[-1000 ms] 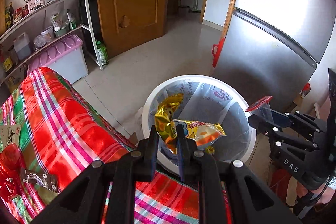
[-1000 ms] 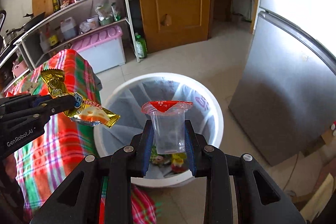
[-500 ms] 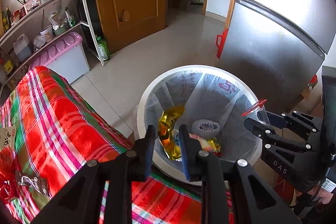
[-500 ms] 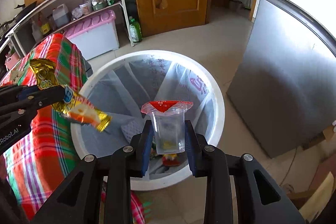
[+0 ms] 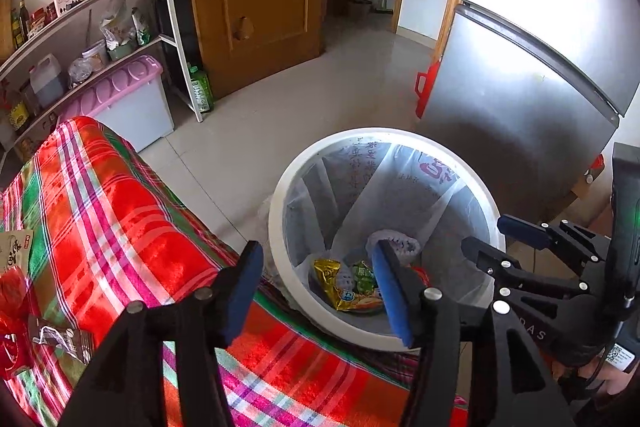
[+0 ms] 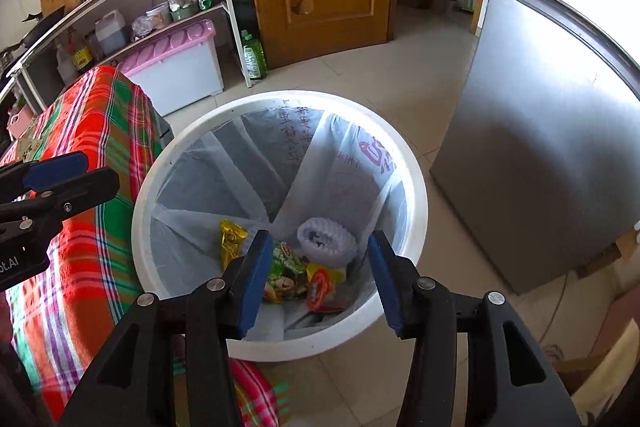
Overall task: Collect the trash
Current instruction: 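Open both tools to drop the wrapper and cup into the bin, then move both tools back over the table toward the red plastic bag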
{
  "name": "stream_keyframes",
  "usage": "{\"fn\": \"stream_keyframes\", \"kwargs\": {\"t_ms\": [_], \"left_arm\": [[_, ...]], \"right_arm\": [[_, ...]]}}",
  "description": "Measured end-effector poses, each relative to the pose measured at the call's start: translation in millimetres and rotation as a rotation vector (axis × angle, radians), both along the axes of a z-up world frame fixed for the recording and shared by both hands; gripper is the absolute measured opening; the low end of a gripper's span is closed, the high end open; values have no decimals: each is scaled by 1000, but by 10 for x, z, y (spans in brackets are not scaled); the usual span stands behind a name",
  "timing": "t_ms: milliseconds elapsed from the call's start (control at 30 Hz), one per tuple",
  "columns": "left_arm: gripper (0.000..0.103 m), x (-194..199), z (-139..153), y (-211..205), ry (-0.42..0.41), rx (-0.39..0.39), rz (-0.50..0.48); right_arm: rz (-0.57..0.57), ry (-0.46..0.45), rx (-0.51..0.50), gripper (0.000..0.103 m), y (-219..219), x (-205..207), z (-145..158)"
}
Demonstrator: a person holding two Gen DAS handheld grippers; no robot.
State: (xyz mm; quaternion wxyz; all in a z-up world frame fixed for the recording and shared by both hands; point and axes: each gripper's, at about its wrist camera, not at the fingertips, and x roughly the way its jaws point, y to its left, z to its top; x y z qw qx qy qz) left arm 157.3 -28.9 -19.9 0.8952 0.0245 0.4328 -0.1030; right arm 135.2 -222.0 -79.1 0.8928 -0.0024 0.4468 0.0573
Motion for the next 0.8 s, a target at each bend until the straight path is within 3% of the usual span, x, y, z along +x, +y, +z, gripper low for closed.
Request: {"fn": "stream_keyframes", "kwargs": {"t_ms": [800], "left_arm": [[64,-619,382,747,-139,-4,151]], "right_arm": [[99,-142,51,51,568,-359,556]]}}
